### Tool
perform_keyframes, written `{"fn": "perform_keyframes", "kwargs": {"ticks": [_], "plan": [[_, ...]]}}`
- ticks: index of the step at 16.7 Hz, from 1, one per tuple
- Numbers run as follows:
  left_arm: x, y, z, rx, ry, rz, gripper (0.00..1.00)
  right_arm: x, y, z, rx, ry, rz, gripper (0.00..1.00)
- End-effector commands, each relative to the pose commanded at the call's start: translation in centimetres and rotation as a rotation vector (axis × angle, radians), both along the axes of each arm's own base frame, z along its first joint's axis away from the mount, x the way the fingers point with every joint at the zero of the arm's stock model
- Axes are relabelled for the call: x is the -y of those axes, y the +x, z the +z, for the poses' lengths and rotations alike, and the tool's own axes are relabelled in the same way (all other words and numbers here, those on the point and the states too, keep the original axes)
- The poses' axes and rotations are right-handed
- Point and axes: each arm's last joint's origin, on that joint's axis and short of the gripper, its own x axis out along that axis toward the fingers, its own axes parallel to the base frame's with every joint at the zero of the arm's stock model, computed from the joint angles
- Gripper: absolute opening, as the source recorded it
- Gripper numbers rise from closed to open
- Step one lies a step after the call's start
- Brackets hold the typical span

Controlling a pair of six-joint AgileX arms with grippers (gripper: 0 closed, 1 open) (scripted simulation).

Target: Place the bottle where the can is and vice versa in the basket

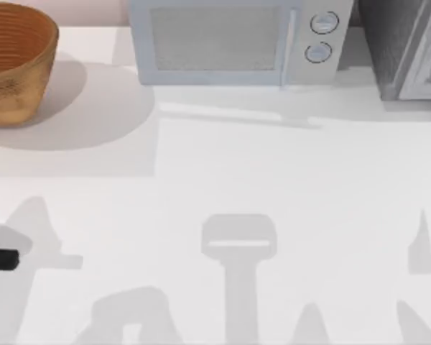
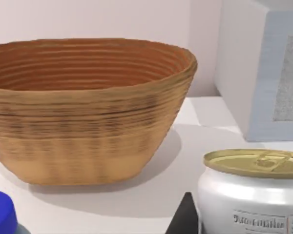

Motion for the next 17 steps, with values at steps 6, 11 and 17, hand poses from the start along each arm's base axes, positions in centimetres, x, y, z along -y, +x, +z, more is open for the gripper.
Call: {"fn": "perform_keyframes", "kwargs": {"ticks": [6, 11, 17], "plan": [[1.6, 4.0, 4.7, 0.015, -0.004, -0.266, 0.0, 0.0, 0.0, 0.0, 0.0, 0.0, 0.0, 1.0], [4.2, 10.7, 7.8, 0.067, -0.009, -0.566, 0.0, 0.0, 0.0, 0.0, 0.0, 0.0, 0.0, 1.0], [8.9, 20.3, 5.0, 0.099, -0.021, -0.938, 0.0, 0.0, 0.0, 0.0, 0.0, 0.0, 0.0, 1.0]]}}
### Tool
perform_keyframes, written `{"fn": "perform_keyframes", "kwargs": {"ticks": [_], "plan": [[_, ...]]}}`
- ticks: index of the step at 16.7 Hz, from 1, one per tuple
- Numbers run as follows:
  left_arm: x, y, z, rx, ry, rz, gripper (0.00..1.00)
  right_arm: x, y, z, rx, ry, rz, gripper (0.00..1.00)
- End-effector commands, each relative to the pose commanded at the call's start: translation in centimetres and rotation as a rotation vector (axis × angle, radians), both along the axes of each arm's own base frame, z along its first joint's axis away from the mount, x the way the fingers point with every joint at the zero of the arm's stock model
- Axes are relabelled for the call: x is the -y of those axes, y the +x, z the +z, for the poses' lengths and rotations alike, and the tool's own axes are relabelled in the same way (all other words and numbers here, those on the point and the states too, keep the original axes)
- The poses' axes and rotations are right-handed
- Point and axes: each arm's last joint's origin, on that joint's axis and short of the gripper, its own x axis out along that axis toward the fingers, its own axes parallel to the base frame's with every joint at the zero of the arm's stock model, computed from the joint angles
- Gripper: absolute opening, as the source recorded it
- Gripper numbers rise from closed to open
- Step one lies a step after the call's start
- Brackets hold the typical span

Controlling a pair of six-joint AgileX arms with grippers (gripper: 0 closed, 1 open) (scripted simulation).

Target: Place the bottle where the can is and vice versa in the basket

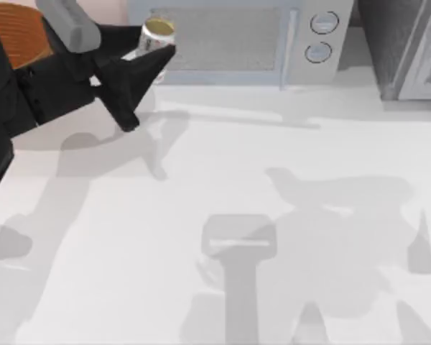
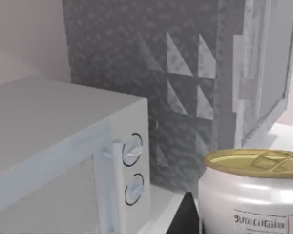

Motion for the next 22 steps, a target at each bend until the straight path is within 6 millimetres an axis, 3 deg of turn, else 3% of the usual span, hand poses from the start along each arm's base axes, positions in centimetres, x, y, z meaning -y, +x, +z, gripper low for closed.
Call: {"fn": "perform_keyframes", "kwargs": {"ticks": [3, 6, 10, 13, 15, 21, 22], "plan": [[2.4, 3.8, -4.1, 0.0, 0.0, -0.171, 0.0, 0.0, 0.0, 0.0, 0.0, 0.0, 0.0, 1.0], [4.5, 6.2, -9.1, -0.006, 0.001, -0.323, 0.0, 0.0, 0.0, 0.0, 0.0, 0.0, 0.0, 1.0], [6.4, 7.5, -15.5, -0.019, 0.003, -0.48, 0.0, 0.0, 0.0, 0.0, 0.0, 0.0, 0.0, 1.0], [7.0, 7.6, -18.8, -0.029, 0.004, -0.552, 0.0, 0.0, 0.0, 0.0, 0.0, 0.0, 0.0, 1.0], [7.2, 7.5, -19.9, -0.032, 0.004, -0.574, 0.0, 0.0, 0.0, 0.0, 0.0, 0.0, 0.0, 1.0], [7.2, 7.5, -20.0, -0.033, 0.004, -0.577, 0.0, 0.0, 0.0, 0.0, 0.0, 0.0, 0.0, 1.0], [7.2, 7.5, -20.0, -0.033, 0.004, -0.577, 0.08, 0.0, 0.0, 0.0, 0.0, 0.0, 0.0, 1.0]]}}
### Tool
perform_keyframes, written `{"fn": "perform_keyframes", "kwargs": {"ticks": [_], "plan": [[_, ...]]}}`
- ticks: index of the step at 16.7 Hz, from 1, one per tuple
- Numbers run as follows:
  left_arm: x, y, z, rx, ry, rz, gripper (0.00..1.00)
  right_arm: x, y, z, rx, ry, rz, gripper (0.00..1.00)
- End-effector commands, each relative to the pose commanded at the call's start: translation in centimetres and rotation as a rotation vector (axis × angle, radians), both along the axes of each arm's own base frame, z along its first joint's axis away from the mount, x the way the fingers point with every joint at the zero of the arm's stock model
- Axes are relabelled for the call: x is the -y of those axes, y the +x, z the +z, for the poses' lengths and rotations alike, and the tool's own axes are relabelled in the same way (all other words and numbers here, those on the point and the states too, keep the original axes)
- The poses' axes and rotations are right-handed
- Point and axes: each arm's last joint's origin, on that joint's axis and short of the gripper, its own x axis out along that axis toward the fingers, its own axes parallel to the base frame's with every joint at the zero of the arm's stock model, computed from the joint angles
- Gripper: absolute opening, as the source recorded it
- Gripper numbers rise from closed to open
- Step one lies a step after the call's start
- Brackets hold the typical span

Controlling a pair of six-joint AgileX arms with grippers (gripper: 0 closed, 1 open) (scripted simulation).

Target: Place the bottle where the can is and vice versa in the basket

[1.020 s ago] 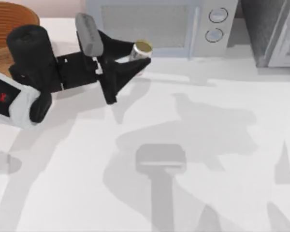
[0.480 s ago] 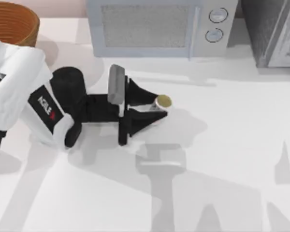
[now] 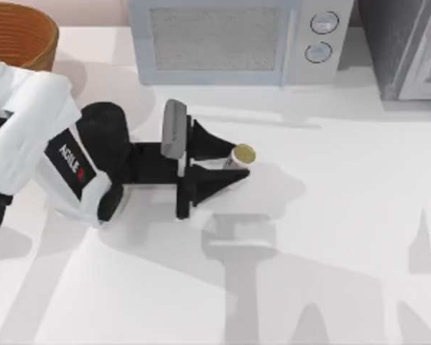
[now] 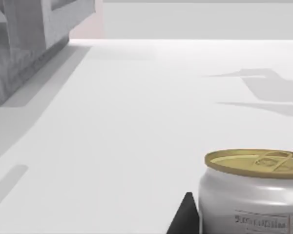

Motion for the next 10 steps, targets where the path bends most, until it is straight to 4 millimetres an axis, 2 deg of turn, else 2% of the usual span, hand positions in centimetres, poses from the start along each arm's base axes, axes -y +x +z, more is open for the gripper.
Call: {"fn": "perform_keyframes", "kwargs": {"ticks": [10], "plan": [[0.0, 0.0, 0.0, 0.0, 0.0, 0.0, 0.83, 0.0, 0.0, 0.0, 0.0, 0.0, 0.0, 1.0]]}}
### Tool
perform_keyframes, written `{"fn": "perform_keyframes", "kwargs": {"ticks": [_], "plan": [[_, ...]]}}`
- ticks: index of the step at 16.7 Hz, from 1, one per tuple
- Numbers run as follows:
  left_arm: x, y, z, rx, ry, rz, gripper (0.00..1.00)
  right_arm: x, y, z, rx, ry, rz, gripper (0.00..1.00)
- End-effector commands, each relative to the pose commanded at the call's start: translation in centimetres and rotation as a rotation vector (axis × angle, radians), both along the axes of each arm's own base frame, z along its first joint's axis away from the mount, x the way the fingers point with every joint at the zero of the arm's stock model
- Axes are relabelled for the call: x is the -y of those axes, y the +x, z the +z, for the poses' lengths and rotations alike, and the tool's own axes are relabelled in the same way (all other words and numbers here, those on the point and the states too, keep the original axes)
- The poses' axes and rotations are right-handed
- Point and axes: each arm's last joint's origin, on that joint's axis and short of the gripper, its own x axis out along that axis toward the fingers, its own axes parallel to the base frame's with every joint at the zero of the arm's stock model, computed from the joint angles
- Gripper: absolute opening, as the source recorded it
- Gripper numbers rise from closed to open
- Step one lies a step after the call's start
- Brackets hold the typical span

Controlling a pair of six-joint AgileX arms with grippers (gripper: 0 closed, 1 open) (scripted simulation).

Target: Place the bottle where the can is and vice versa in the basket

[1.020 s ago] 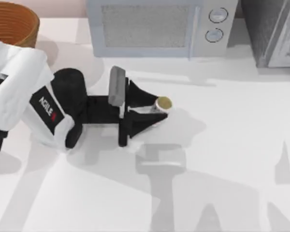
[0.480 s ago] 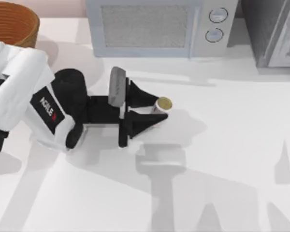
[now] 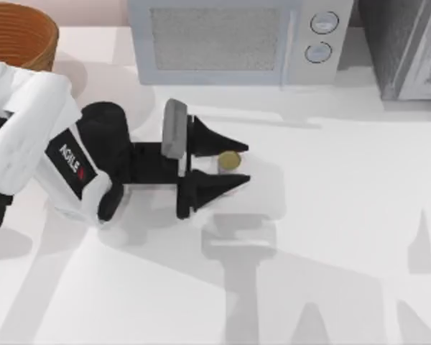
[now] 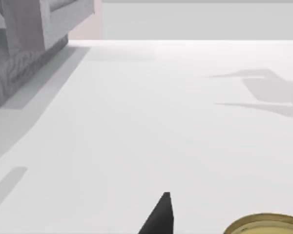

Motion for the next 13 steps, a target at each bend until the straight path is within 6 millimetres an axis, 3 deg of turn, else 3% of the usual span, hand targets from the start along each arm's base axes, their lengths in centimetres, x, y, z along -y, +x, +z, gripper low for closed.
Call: {"fn": "perform_keyframes", "kwargs": {"ticks": [2, 3, 13], "plan": [[0.0, 0.0, 0.0, 0.0, 0.0, 0.0, 0.98, 0.0, 0.0, 0.0, 0.0, 0.0, 0.0, 1.0], [0.0, 0.0, 0.0, 0.0, 0.0, 0.0, 1.0, 0.0, 0.0, 0.0, 0.0, 0.0, 0.0, 1.0], [-0.36, 0.05, 0.16, -0.011, 0.003, 0.017, 1.0, 0.0, 0.0, 0.0, 0.0, 0.0, 0.0, 1.0]]}}
